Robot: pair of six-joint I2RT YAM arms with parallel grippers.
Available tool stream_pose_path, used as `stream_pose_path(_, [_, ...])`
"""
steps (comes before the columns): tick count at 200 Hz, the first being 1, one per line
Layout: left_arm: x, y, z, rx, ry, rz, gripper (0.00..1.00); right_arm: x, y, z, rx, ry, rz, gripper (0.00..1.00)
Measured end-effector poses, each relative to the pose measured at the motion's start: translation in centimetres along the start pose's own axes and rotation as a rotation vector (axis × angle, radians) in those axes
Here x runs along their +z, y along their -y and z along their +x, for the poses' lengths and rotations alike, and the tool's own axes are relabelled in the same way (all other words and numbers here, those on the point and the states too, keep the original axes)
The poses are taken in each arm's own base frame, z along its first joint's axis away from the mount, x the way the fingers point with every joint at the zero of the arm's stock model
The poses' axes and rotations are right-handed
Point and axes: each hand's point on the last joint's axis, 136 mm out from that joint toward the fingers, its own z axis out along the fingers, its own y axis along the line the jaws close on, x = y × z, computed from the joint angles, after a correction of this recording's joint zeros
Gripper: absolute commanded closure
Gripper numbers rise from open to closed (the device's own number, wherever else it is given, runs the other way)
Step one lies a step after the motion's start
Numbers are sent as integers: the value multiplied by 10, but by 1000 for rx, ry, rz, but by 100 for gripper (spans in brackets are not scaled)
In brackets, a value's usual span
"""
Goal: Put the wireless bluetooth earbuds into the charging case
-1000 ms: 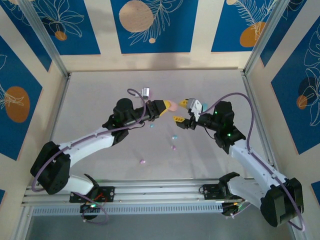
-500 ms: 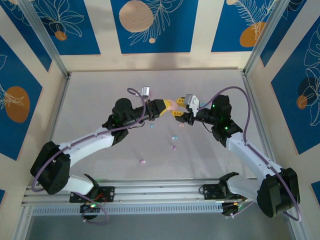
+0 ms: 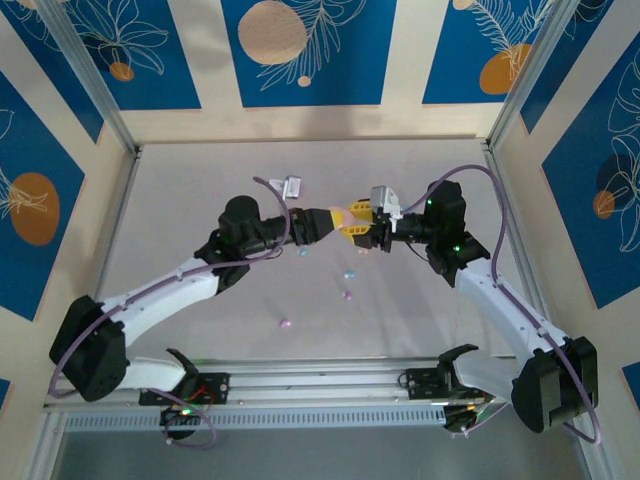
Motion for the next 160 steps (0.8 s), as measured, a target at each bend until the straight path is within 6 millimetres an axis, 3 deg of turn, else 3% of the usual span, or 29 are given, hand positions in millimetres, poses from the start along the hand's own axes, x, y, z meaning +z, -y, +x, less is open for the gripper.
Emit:
stream_pose_path(34, [-16,32,6,381,-40,95,22,1,-10,0,81,2,-104,72])
stream_pose_path(68, [-20,35,20,593,-93,136,32,-1,-20,-6,110,18,-171,71])
stream_pose_path(120, [-21,32,27,697,-119,146,45,-2,-27,-10,117,31,-215,71])
stream_pose_path(160, [-21,32,27,703,-118,151,46,-1,-31,-11,120,34,-231,71])
